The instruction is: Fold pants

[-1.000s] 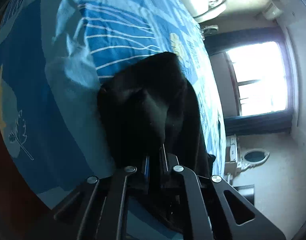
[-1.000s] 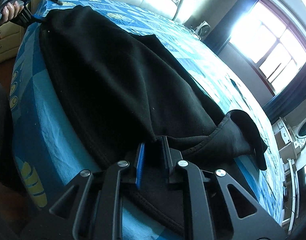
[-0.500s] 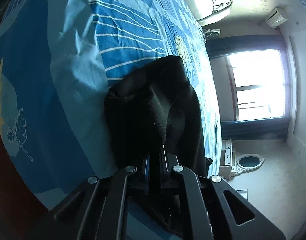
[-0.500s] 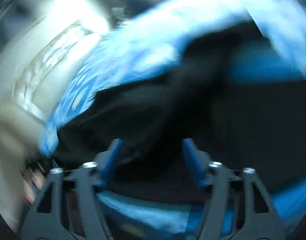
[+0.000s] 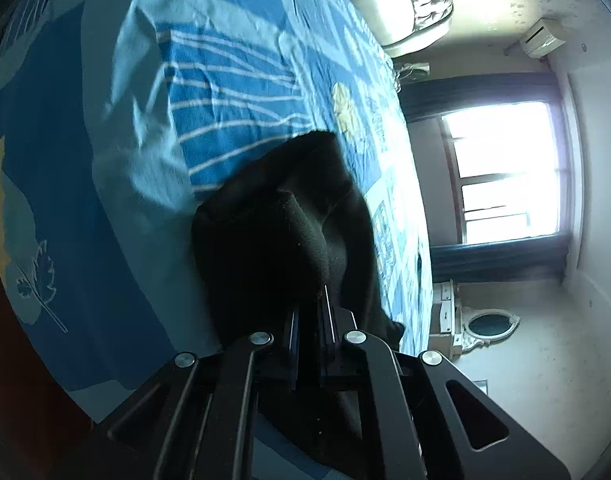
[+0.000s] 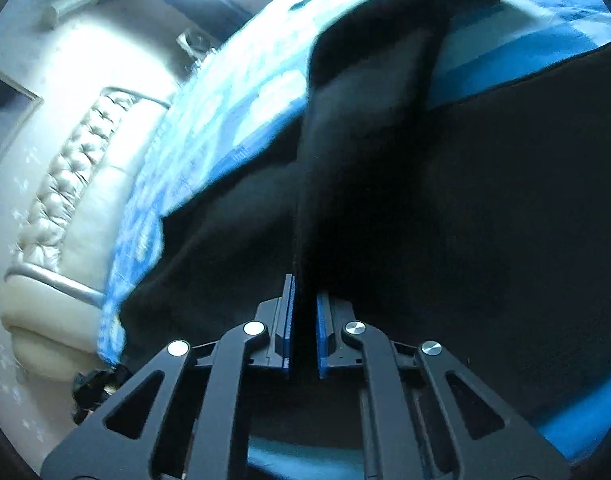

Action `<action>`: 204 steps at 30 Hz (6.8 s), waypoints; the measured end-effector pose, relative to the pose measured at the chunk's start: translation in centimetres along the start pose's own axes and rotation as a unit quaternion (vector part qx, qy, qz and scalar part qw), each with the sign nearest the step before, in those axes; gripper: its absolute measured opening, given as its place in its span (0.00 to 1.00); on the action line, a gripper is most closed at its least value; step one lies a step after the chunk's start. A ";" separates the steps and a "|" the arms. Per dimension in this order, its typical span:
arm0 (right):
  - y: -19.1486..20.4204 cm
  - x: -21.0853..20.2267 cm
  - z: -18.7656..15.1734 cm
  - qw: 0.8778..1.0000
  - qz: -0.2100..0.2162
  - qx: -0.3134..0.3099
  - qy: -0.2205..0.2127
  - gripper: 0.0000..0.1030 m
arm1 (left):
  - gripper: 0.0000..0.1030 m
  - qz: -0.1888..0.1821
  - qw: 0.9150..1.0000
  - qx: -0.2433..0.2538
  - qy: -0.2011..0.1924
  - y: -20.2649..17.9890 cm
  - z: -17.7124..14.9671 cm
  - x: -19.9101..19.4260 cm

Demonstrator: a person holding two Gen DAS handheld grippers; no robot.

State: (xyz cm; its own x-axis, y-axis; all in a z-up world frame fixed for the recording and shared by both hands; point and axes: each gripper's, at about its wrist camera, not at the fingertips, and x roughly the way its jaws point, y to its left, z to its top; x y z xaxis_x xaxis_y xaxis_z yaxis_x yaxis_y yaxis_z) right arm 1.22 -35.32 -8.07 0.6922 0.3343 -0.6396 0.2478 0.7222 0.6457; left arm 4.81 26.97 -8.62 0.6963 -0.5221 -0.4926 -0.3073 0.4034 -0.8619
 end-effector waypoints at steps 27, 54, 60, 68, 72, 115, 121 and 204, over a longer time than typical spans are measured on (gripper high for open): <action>-6.0 -6.9 5.6 0.991 0.011 0.115 -0.069 0.61 | 0.70 -0.009 0.977 0.210 -0.036 -8.7 -5.6 -3.3; -14.6 -9.7 17.6 0.966 0.076 0.192 -0.155 0.06 | 0.72 -0.067 0.934 0.234 0.263 -16.4 -31.0 14.1; -18.1 -17.0 15.8 0.966 0.063 0.187 -0.170 0.06 | 0.73 -0.079 0.929 0.219 0.288 -16.4 -35.9 15.0; -23.8 -20.8 11.6 0.960 0.069 0.225 -0.153 0.06 | 0.74 -0.090 0.931 0.175 0.308 -16.6 -39.4 16.9; -24.9 -20.5 10.8 0.952 0.095 0.246 -0.153 0.06 | 0.74 -0.082 0.938 0.160 0.297 -17.1 -39.6 18.1; -31.8 -21.7 4.6 0.948 0.074 0.284 -0.127 0.06 | 0.37 -0.027 0.938 0.148 0.313 -15.0 -40.2 20.8; -32.4 -23.0 4.2 0.947 0.081 0.283 -0.125 0.09 | 0.83 -0.025 0.930 0.199 0.308 -17.8 -41.3 20.0; 6.3 -8.8 2.7 0.984 0.028 -0.174 -0.035 0.12 | 0.84 0.051 0.915 0.347 0.198 -14.2 -21.1 12.5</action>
State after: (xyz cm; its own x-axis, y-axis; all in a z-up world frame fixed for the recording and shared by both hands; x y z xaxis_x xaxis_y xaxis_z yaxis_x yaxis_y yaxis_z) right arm -1.47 -35.27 2.73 0.7469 0.3458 -0.5680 -0.0305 0.8711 0.4902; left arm 4.17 -1.18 -5.06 0.3540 -0.6308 -0.6905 0.2236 0.7740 -0.5924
